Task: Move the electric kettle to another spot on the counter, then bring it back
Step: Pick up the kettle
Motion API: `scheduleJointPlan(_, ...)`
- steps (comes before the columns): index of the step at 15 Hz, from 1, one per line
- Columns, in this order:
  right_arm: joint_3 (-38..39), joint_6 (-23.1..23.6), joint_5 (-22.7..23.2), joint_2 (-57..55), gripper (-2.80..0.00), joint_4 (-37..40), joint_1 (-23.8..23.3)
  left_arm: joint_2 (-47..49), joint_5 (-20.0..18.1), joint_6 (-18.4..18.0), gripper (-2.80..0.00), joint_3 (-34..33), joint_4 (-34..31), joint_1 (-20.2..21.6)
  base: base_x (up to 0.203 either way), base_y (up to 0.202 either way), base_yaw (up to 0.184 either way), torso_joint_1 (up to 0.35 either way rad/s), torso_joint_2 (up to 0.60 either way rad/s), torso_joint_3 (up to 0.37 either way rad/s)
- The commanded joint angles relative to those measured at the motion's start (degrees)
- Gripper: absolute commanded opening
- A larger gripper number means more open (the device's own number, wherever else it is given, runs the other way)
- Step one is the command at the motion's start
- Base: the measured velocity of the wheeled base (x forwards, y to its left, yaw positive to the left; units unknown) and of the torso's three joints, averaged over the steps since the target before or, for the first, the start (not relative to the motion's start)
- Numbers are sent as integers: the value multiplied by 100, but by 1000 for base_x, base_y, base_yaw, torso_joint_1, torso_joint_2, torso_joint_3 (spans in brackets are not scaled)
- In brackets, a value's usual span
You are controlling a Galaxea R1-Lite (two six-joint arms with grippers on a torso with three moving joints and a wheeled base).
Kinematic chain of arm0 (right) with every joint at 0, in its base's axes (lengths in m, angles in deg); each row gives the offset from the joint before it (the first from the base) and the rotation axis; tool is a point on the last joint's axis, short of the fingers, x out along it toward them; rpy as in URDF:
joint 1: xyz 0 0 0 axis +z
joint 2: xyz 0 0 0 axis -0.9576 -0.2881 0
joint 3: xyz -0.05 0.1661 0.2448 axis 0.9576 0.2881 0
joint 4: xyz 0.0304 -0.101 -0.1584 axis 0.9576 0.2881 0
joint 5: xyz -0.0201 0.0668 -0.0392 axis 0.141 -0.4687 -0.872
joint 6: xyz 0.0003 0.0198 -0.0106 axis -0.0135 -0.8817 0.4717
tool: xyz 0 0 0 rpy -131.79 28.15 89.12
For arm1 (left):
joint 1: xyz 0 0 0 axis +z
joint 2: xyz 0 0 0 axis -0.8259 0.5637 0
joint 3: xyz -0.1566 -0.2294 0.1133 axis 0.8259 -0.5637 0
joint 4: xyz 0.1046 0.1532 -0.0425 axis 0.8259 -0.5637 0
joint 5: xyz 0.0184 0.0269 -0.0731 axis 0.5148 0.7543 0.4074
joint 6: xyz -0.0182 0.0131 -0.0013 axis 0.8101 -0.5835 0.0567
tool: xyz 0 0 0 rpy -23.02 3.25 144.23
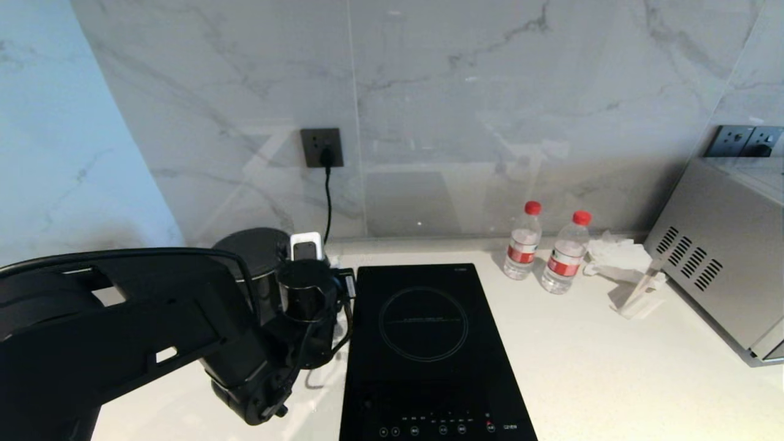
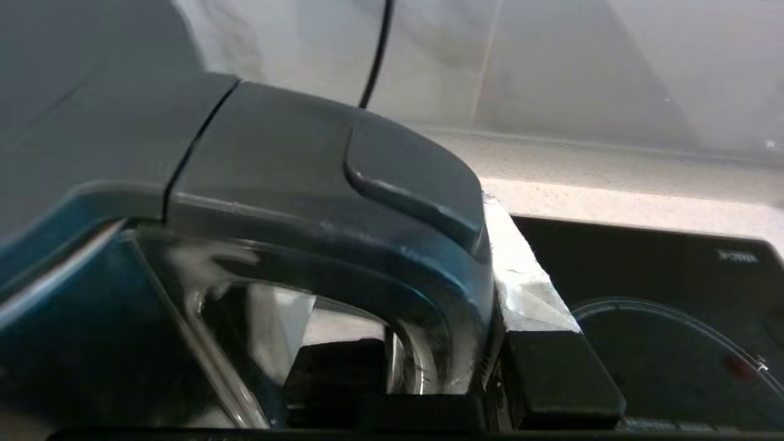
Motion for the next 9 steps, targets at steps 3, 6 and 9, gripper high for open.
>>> scheduleJointPlan(3, 2, 0, -1, 2, -280, -1, -7, 3, 37, -8, -280, 13, 57, 9, 0, 0, 0, 0, 0, 0)
scheduleJointPlan(6, 2, 0, -1, 2, -280, -1, 1, -5, 37, -16, -280, 18, 56, 36, 0, 0, 0, 0, 0, 0)
scheduleJointPlan(9, 2, 0, -1, 2, -280, -1, 1, -70, 37, -30, -280, 94, -38, 45, 0, 0, 0, 0, 0, 0)
